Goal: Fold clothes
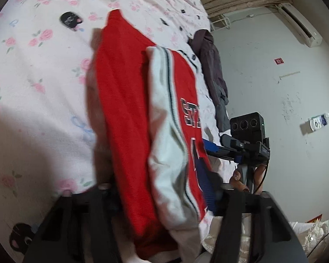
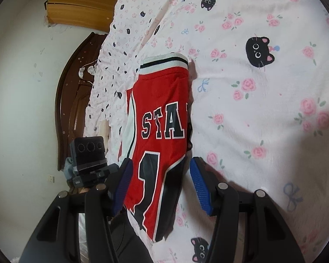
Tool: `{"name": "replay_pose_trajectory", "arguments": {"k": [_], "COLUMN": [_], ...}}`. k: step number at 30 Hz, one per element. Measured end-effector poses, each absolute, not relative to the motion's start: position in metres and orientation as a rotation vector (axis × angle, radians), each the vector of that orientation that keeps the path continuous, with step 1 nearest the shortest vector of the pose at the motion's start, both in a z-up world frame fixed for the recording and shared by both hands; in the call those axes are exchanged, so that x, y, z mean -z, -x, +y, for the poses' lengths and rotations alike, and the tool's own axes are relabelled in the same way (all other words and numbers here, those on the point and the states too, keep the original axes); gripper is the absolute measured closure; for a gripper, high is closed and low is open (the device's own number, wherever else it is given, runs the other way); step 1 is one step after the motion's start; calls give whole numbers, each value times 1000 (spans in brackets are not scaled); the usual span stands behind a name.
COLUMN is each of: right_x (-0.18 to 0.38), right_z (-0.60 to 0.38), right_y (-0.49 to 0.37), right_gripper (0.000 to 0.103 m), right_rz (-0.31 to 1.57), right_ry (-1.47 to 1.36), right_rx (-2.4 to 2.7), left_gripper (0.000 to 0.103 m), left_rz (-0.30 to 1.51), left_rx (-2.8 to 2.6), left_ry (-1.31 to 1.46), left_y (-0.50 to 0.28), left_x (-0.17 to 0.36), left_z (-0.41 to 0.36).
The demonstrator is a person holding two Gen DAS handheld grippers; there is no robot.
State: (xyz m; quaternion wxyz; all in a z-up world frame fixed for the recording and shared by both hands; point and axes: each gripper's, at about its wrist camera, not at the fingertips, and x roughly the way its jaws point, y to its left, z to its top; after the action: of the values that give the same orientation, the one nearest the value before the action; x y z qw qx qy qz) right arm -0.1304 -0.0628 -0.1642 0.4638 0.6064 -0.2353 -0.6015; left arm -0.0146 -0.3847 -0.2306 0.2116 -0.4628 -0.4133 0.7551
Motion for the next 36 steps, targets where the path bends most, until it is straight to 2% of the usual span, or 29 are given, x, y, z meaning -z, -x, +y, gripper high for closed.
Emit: {"name": "replay_pose_trajectory", "arguments": {"k": [3, 9, 21, 24, 26, 28, 36], "right_x": [168, 173, 173, 173, 176, 179, 179], "right_z": [-66, -73, -93, -95, -96, -96, -96], "right_y": [134, 139, 138, 136, 135, 134, 133], "right_gripper": [47, 47, 46, 59, 76, 85, 92], "right_rz": [-593, -592, -542, -526, -528, -531, -550], "right_ry": [-1495, -1499, -1476, -1479, -1487, -1493, -1482], "right_rx": [1471, 1465, 1450, 1453, 1446, 1440, 1427], "left_gripper": [80, 86, 87, 87, 87, 87, 88], "left_rz": [-1185, -1209, -1217, -1221, -1223, -1225, -1233], "left_rx": [-2068, -2044, -2041, -2042, -2045, -2047, -2055], "left_ry": [1279, 1262, 1257, 1257, 1256, 1256, 1254], "left_y": [14, 5, -1, 4, 5, 6, 10], "left_x": [238, 238, 236, 236, 235, 233, 230], "left_z": [-388, -394, -396, -393, -392, -391, -388]}}
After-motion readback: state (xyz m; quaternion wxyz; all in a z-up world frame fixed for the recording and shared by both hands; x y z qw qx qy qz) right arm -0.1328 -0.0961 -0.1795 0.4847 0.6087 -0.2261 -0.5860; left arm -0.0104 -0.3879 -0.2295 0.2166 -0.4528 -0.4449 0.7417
